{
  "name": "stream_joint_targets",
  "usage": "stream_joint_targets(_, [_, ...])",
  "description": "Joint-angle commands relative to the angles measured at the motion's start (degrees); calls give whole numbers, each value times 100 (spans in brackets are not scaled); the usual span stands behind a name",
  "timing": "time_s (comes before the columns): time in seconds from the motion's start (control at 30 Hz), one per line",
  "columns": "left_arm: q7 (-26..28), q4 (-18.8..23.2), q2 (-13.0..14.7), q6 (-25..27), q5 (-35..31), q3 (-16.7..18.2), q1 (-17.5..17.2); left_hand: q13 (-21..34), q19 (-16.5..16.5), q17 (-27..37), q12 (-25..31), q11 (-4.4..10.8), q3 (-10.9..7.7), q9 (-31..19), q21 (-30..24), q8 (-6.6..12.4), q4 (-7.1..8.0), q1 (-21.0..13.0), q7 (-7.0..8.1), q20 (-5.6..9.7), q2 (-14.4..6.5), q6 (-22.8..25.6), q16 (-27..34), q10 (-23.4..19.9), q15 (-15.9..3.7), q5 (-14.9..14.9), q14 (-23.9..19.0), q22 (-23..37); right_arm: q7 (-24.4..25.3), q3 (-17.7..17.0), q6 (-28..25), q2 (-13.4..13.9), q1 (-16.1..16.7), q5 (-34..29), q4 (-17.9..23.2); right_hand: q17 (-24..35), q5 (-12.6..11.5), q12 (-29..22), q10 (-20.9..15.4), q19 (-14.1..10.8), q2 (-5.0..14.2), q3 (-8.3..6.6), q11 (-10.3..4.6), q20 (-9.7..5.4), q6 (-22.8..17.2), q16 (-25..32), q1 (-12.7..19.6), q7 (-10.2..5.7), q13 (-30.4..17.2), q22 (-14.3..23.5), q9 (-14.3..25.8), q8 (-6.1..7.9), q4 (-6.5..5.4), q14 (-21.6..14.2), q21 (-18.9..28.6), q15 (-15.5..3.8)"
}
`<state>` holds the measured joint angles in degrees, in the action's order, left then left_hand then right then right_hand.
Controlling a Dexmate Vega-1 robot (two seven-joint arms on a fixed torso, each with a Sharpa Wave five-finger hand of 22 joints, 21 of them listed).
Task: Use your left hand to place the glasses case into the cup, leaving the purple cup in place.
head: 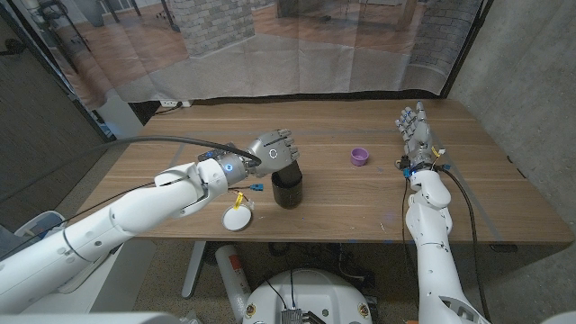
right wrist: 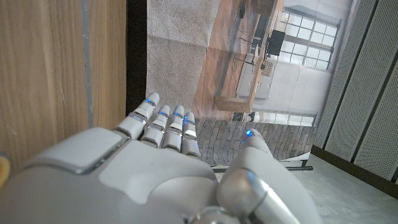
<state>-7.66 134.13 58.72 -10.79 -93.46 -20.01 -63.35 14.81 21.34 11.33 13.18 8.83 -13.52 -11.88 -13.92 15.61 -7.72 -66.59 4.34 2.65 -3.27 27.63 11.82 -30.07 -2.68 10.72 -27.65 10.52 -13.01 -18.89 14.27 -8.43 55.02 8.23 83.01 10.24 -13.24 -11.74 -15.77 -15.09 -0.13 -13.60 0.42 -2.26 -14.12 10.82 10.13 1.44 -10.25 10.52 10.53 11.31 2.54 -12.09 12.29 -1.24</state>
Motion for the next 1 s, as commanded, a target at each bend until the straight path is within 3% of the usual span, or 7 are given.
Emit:
stream_joint_targets(0.03, [-107,-73,-108,-64,52,-248,173,26,-30,18,-14,239,-34,-25,38,19,73,-57,207,149,-131,265,-22,-222,-742,15,40,21,-45,-59,18,2,19,60,-36,34,21,-18,-38,-69,73,-5,-12,-97,-57,1,-2,7,-17,9,23,-10,28,-61,-13,4])
stream_joint_targets(0.17, [-166,-74,-114,-90,96,-272,202,29,-69,17,-29,238,-24,-24,57,7,74,-46,226,156,-114,249,-31,-203,-741,15,67,21,-52,-72,19,-2,45,68,-21,34,20,-19,-42,-71,74,-4,-6,-97,-58,1,-3,4,-17,9,23,-10,29,-63,-14,8])
stream_joint_targets(0.3, [-252,-41,-111,-83,121,-265,192,35,-162,17,-99,241,100,-17,102,-58,153,156,253,180,19,122,-70,-62,-716,31,221,21,-57,-83,9,-6,67,77,-2,34,20,-18,-42,-72,76,-3,-3,-97,-59,1,-4,1,-17,9,23,-10,30,-65,-16,10])
stream_joint_targets(0.47, [-324,39,-72,-54,54,-240,159,33,-406,43,-241,226,373,0,161,-254,373,676,362,-151,229,-326,-109,498,-592,188,643,62,-55,-90,7,-13,87,82,21,34,20,-21,-50,-73,77,-2,-10,-97,-64,1,-4,-1,-17,9,23,-8,32,-67,-17,8])
stream_joint_targets(0.57, [-423,99,-64,-55,91,-195,153,34,-596,75,-266,32,539,6,171,-367,507,986,320,-293,341,-643,-118,921,-427,352,976,108,-63,-89,6,-12,92,85,25,34,20,-22,-53,-74,79,-1,-10,-97,-67,0,-5,-2,-17,9,23,-8,33,-67,-18,7])
stream_joint_targets(0.7, [-432,150,-56,-18,114,-131,105,30,-777,93,-265,-122,689,2,182,-456,637,1269,291,-369,425,-996,-130,1240,-263,487,1284,134,-73,-79,-4,-16,103,86,40,34,20,-22,-55,-76,80,0,-8,-101,-68,0,-5,-3,-17,9,23,-7,34,-66,-19,8])
stream_joint_targets(1.0, [-426,179,-46,1,182,-37,18,20,-893,102,-246,-173,782,-2,189,-473,728,1451,265,-482,462,-1169,-111,1379,-197,580,1392,147,-67,-71,-20,-28,146,87,99,34,20,-21,-56,-80,83,1,-6,-98,-75,-1,-4,-5,-17,9,23,-6,37,-68,-21,6])
